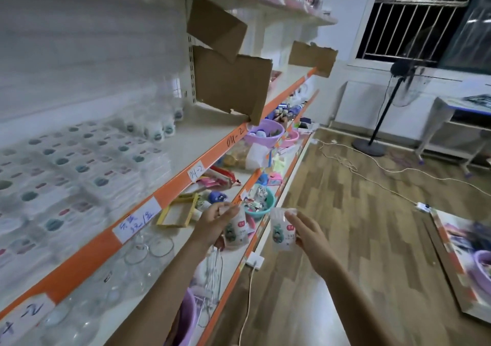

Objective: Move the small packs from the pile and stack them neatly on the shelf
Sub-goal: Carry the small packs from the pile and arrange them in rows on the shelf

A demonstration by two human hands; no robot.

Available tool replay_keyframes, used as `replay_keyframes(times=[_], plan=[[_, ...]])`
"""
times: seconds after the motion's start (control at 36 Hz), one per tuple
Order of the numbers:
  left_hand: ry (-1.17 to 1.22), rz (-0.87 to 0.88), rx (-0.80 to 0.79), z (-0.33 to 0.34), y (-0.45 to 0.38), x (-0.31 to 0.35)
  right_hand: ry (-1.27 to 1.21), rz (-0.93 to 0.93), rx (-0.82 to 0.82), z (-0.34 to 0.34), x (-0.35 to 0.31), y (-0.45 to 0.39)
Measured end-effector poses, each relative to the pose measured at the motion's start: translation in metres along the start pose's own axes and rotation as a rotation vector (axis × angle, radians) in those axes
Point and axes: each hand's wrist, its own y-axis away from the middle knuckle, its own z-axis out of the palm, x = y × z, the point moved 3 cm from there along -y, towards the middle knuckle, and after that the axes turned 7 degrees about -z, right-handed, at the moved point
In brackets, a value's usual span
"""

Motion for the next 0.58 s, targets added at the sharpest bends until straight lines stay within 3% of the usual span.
replay_keyframes(times=[0.19, 0.42, 0.58], plan=[[-0.141, 0.073, 0.035, -0.005, -0.103, 0.058, 0.095, -0.04, -0.032, -0.003, -0.017, -0.122], [-0.607, 0.256, 0.262, -0.053, -0.211, 0.173, 0.046, -0.189, -0.09, 0.017, -0.06, -0.27], [-0.792, 0.227, 0.368, -0.107, -0.255, 0.222, 0.121, -0.291, -0.174, 0.042, -0.071, -0.364]])
